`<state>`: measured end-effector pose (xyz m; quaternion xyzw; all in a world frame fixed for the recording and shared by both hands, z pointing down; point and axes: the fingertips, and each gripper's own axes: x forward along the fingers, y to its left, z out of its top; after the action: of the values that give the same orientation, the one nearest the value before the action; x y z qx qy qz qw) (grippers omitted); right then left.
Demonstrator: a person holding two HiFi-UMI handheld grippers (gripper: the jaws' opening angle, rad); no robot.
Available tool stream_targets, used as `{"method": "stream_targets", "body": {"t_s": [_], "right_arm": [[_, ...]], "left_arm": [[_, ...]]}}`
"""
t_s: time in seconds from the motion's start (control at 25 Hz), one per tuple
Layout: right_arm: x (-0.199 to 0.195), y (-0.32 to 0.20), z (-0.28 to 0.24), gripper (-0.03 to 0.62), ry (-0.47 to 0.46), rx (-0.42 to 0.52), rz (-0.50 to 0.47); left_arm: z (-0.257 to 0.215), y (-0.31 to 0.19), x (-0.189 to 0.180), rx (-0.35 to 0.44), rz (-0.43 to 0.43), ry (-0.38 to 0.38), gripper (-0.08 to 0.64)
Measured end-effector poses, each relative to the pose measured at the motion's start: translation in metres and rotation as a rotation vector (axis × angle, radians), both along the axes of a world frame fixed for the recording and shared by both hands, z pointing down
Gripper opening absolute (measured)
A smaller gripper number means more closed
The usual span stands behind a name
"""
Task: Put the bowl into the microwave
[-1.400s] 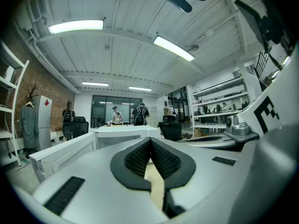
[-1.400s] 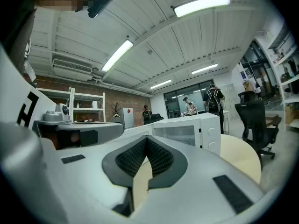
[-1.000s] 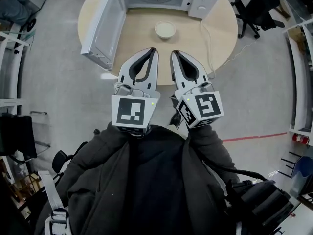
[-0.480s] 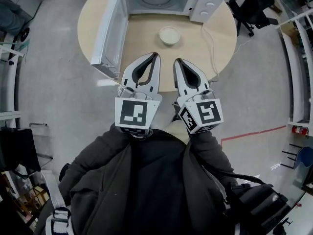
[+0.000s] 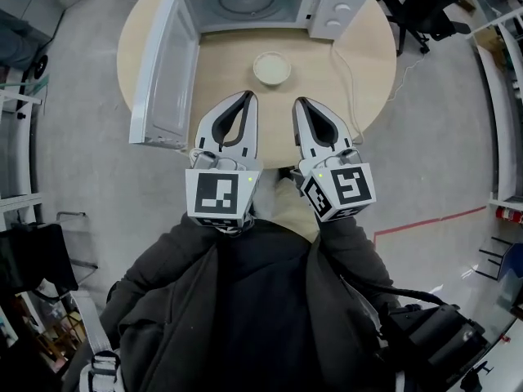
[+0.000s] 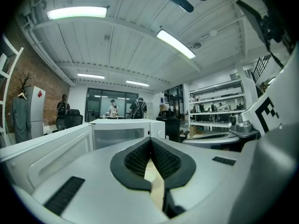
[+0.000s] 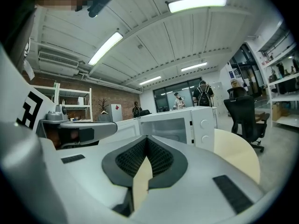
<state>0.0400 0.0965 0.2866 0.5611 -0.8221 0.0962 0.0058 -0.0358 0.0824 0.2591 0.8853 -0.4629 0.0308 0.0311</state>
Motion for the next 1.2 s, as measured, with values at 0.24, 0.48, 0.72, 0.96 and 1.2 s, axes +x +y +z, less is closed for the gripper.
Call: {"method": "stream_targets", "body": {"t_s": [0.24,0.48,0.72,0.96,1.2], "right_arm": [[0.027,-0.04,0.028,0.008,-0.021,-0.061,-0.045],[0.047,-0.077,0.058,0.011,-0.057,-0.132,-0.117],[0.044,-0.101,0.085,0.156,-0.087,-0.195,-0.268],[0.041,-0.117,0.111,0.156,-0.063,-0.272,-0.251],[0.043,-0.135,0.146,0.156,-0.046,-0.352,-0.177]], "left_arm": [[0.02,-0.04,0.019,-0.051,-0.07,-0.046,0.009],[0.046,-0.072,0.032,-0.08,-0.157,-0.083,0.009],[0.063,-0.09,0.038,-0.116,-0.233,-0.088,0.009],[0.074,-0.105,0.032,-0.126,-0.236,-0.077,0.009],[0.092,-0.127,0.03,-0.125,-0.183,-0.058,0.009]]}}
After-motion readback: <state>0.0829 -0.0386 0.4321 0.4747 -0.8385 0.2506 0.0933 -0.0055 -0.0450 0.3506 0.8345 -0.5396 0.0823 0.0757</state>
